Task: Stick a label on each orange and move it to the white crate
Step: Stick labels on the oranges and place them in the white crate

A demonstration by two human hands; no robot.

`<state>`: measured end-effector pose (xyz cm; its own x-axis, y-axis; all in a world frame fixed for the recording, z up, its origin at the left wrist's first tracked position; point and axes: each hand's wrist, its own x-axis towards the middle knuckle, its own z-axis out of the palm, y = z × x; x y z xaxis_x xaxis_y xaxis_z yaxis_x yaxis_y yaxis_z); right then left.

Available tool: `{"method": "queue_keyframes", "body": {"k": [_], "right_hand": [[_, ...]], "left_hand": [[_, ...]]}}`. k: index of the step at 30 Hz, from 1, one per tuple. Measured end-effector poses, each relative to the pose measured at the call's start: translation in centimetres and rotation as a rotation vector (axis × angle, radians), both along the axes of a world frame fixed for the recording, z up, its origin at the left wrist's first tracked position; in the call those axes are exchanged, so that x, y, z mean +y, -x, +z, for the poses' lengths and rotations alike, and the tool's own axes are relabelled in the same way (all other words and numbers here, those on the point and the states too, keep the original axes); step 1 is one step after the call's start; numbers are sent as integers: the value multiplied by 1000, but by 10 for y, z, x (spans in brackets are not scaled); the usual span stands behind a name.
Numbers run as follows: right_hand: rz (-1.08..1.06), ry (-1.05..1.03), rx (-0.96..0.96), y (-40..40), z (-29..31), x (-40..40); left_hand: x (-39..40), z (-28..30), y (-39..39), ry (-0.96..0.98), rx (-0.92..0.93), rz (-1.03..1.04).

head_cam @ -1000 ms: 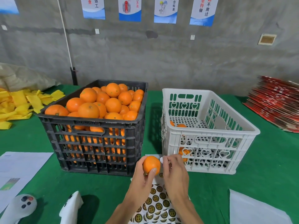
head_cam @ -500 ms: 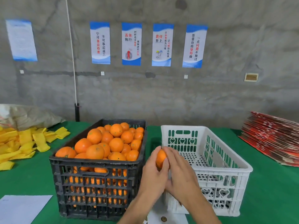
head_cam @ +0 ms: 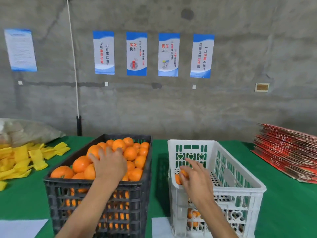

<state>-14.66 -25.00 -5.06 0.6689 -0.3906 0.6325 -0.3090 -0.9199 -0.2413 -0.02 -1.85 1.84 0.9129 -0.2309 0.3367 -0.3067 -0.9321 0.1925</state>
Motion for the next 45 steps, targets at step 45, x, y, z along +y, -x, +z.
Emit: {"method": "queue_keyframes", "body": {"k": [45], "right_hand": [[54,-370,384,32,-191,59]], "left_hand": [[-39,-290,109,904,452,-451]]}}
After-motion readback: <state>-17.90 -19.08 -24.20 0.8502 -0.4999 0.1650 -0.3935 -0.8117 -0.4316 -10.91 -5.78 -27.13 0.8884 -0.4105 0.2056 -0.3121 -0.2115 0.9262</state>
